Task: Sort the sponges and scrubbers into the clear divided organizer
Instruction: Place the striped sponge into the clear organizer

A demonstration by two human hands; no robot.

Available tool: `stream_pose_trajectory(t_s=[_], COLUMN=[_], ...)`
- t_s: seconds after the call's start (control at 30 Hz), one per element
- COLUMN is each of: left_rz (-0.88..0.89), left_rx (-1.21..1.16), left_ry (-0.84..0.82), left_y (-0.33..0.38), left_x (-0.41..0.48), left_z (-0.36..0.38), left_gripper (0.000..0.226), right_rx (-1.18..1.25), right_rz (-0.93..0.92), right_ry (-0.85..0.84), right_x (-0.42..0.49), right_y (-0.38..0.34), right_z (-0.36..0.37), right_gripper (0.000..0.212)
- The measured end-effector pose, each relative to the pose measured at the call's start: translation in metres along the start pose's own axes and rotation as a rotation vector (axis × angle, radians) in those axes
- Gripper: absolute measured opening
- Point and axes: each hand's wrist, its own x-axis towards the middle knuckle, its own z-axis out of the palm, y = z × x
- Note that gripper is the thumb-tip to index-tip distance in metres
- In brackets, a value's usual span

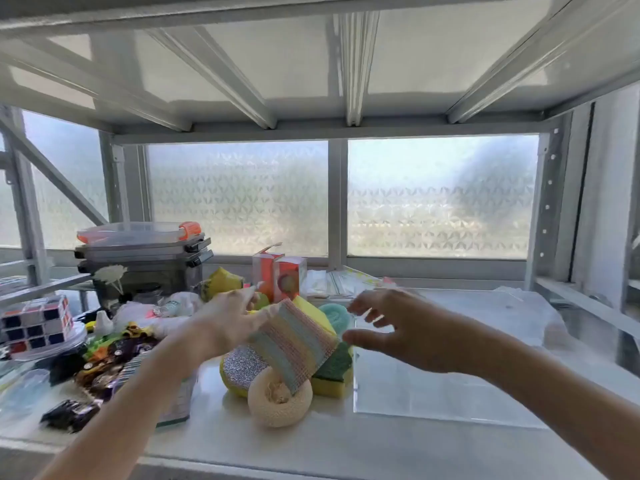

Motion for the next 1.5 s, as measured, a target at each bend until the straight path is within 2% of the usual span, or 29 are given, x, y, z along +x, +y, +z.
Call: stream_pose_trajectory(t_s=[0.13, 0.23, 0.3, 0.37, 0.43, 0.57, 0.67, 0.7, 0.77, 0.83, 0.9, 1.0, 1.1, 1.2, 1.27, 1.37, 1.5], left_rz=[-0.077, -0.054, -0.016, 0.045, 0.117, 0.211, 0.183, 0.166, 0.112, 0.006, -0.123, -0.239, -0.286, -0.318, -0.326, -0.351, -0.365], left_rx=[0.051, -0.04, -0.168, -0.399, -0.635, -0.814, -0.927, -0.873, -0.524, -0.167, 0.011, 0.215, 0.241, 0.145, 0.024, -0.093, -0.237], left_ry=[-0.131, -0.202, -0.175, -0.107, -0.057, 0.027, -0.023, -0.026, 0.003, 0.036, -0.016, -0.077, -0.063, -0.136, -0.195, -0.193, -0.155], left_y=[-0.005, -0.012, -0.014, -0.011, 0.003, 0.036, 0.046, 0.044, 0.026, 0.001, -0.017, -0.022, -0.024, -0.034, -0.037, -0.036, -0.035], left_x=[0.009, 0.013, 0.013, 0.014, 0.014, 0.025, 0.038, 0.043, 0.051, 0.057, 0.056, 0.052, 0.055, 0.065, 0.067, 0.063, 0.057], left_z=[0.014, 0.018, 0.019, 0.017, 0.01, -0.001, -0.003, -0.002, 0.002, 0.008, 0.015, 0.022, 0.024, 0.025, 0.027, 0.031, 0.035], left_gripper=[0.055, 0.047, 0.048, 0.048, 0.037, 0.032, 0.024, 0.023, 0.027, 0.036, 0.046, 0.04, 0.043, 0.058, 0.075, 0.093, 0.108], right_rx=[-0.022, 0.105, 0.186, 0.294, 0.398, 0.63, 0.67, 0.675, 0.689, 0.691, 0.659, 0.623, 0.496, 0.476, 0.418, 0.297, 0.183], right_rz=[0.08, 0.107, 0.12, 0.116, 0.081, 0.052, 0.093, 0.118, 0.198, 0.32, 0.447, 0.522, 0.459, 0.428, 0.403, 0.407, 0.458], right_ry=[-0.092, -0.071, -0.031, 0.022, 0.088, 0.176, 0.319, 0.398, 0.508, 0.506, 0.409, 0.147, -0.024, -0.031, -0.047, -0.03, 0.098], right_x=[0.04, 0.063, 0.069, 0.072, 0.073, 0.064, 0.056, 0.056, 0.056, 0.058, 0.057, 0.055, 0.059, 0.065, 0.067, 0.069, 0.07], right_y=[-0.004, 0.001, 0.003, 0.005, 0.007, 0.023, 0.048, 0.064, 0.097, 0.13, 0.154, 0.169, 0.166, 0.159, 0.154, 0.149, 0.151], right_z=[0.037, 0.059, 0.068, 0.07, 0.062, 0.024, -0.012, -0.022, -0.036, -0.04, -0.035, -0.021, -0.013, -0.013, -0.01, -0.002, 0.005], right_gripper=[0.056, 0.061, 0.066, 0.06, 0.047, 0.031, 0.024, 0.019, 0.005, 0.007, 0.005, 0.021, 0.024, 0.023, 0.019, 0.025, 0.047])
